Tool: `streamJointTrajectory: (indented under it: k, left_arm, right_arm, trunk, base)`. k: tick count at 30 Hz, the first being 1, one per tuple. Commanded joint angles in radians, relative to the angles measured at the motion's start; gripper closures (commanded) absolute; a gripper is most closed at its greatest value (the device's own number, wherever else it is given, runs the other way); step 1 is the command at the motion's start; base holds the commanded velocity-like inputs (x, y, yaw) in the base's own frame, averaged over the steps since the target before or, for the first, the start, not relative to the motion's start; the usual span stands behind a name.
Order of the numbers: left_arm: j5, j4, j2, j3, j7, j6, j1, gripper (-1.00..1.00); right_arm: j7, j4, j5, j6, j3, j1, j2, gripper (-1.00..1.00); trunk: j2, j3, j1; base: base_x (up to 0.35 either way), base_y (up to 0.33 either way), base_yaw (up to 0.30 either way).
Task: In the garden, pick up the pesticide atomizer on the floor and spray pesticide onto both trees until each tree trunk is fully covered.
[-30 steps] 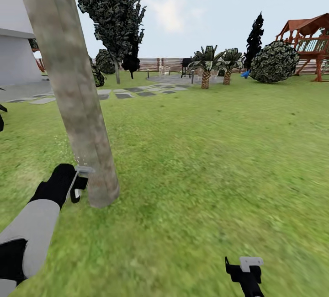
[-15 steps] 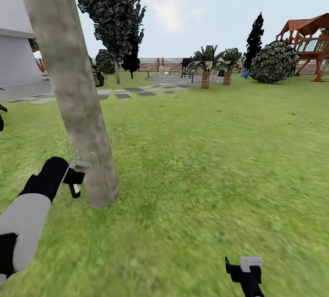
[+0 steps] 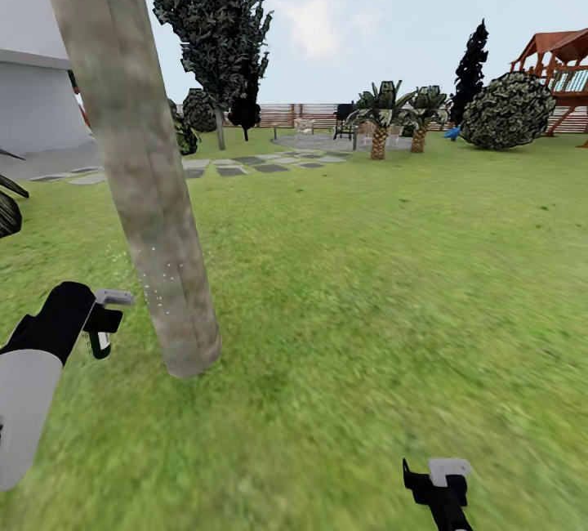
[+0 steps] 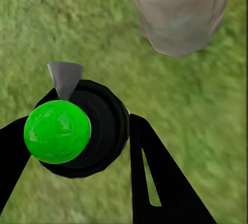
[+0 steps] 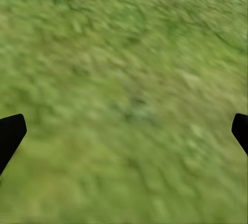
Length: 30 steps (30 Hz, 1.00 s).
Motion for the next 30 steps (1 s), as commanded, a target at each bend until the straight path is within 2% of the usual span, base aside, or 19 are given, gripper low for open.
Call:
streamJointTrajectory:
  k: [1, 8, 20, 30]
  left_arm:
    - [-0.012, -0.001, -0.001, 0.003, -0.01, 0.001, -0.001, 1.0]
    - [-0.014, -0.001, -0.001, 0.002, -0.009, -0.002, 0.003, 1.0]
    - [-0.015, -0.001, 0.0, 0.0, -0.008, -0.004, 0.005, 1.0]
    - [-0.015, -0.001, 0.0, 0.0, -0.008, -0.007, 0.004, 1.0]
  right_arm:
    - [-0.004, 0.001, 0.011, -0.003, -0.006, -0.001, 0.0, -1.0]
    - [-0.004, 0.002, 0.011, -0.003, -0.006, -0.001, -0.001, -1.0]
    - [-0.004, 0.003, 0.011, -0.003, -0.006, -0.001, -0.002, -1.0]
    - [-0.004, 0.003, 0.011, -0.003, -0.006, -0.001, -0.002, -1.0]
  trunk:
    - [0.0, -0.001, 0.0]
    - [0.0, -0.001, 0.0]
    - [0.0, -0.001, 0.0]
    - [0.0, -0.001, 0.0]
  base:
    - [0.336, 0.028, 0.002]
    - [0.085, -0.039, 0.0]
    - [0.003, -0.265, 0.0]
    - [0.087, -0.272, 0.0]
